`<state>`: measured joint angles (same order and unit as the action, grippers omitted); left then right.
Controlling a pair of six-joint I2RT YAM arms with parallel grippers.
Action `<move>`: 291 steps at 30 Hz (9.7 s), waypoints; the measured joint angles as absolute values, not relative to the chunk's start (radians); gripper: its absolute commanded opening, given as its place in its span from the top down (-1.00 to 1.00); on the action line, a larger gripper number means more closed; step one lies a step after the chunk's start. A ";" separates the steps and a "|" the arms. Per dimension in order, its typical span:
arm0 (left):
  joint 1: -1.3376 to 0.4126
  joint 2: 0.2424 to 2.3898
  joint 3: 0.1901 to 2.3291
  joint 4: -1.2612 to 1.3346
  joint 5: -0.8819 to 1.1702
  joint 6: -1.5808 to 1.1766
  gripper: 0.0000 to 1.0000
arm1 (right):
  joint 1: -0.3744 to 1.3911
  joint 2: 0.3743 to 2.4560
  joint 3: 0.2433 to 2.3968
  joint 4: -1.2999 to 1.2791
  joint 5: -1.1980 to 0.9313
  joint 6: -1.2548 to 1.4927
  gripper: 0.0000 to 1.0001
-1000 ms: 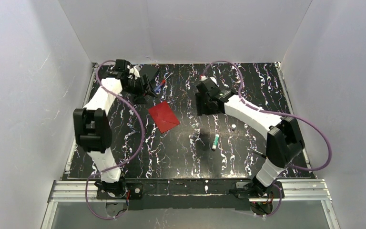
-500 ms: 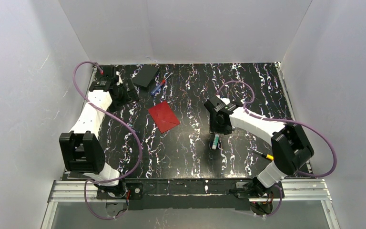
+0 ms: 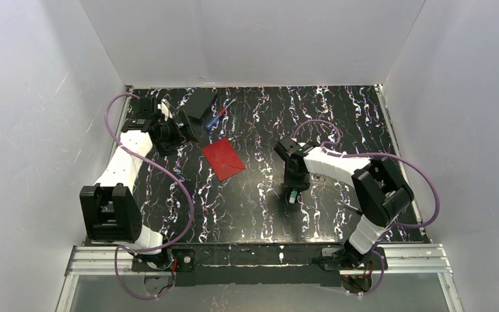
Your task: Place the letter into the envelope and seal it
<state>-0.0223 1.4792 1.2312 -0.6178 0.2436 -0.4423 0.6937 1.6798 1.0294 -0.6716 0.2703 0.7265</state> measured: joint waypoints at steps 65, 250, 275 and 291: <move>-0.377 1.611 1.179 0.292 1.043 -0.698 1.00 | 0.608 1.407 1.158 0.036 -0.170 0.866 -0.23; -0.384 1.516 1.398 -0.132 1.298 -0.241 1.00 | 0.567 1.404 1.204 0.360 -0.792 0.570 0.97; -0.390 1.500 1.345 -0.140 0.792 -0.187 1.00 | 0.644 1.549 1.463 -0.161 -0.139 0.637 -0.09; -0.384 1.500 1.369 -0.195 0.801 -0.179 1.00 | 0.625 1.563 1.463 -0.101 -0.274 0.616 0.97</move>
<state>-0.3843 1.5002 1.3693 -0.1947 0.8013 -0.1787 0.6247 1.5635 1.4628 -0.1005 -0.2741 0.6155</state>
